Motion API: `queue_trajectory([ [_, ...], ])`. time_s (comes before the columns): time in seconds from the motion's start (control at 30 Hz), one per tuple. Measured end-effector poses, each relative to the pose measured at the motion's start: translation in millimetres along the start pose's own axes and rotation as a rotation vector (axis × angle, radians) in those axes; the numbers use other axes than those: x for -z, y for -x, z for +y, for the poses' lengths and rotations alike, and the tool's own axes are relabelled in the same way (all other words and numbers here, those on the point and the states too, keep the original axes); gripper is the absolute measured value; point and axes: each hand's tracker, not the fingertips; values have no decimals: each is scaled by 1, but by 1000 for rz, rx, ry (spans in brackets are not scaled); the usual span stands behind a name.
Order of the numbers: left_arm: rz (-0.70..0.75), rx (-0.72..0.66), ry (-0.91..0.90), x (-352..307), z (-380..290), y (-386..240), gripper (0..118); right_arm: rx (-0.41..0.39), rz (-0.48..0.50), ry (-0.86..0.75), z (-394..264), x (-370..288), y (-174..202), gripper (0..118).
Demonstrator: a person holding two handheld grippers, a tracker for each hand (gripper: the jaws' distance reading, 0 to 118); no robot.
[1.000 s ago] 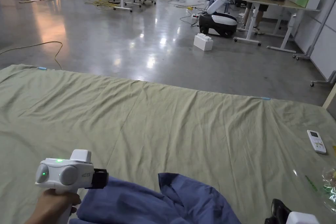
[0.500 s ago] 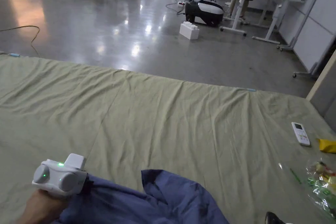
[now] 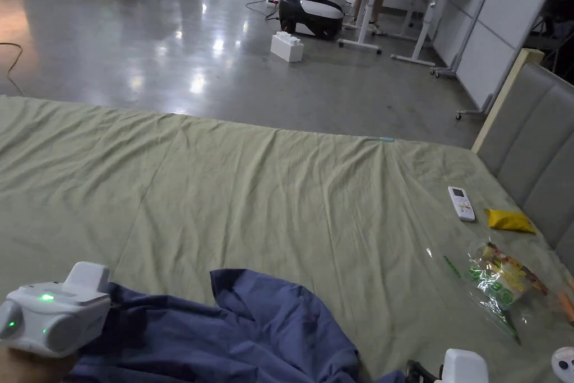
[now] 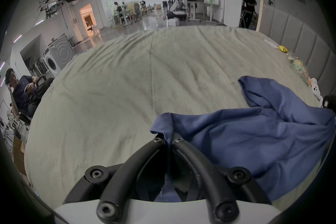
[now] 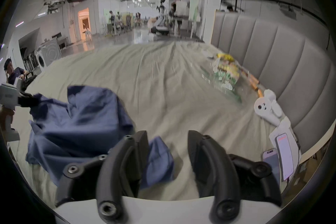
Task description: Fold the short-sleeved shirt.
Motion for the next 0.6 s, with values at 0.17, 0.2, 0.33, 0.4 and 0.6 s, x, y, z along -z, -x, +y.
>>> queue_trajectory([
  [0.17,12,-23,-59,-20,-26,2,5,-94,22,129,-19,38,12,60],
  [0.2,13,-31,-60,-28,-33,-2,5,-102,40,154,-23,46,16,60],
  [0.33,30,-33,-77,-10,-36,26,5,-119,66,181,-37,55,30,21],
  [0.4,35,-35,-83,-16,-40,19,5,-112,73,159,-39,50,38,12],
  [0.6,40,-62,-156,-48,-31,22,5,-80,51,49,-22,22,29,7],
])
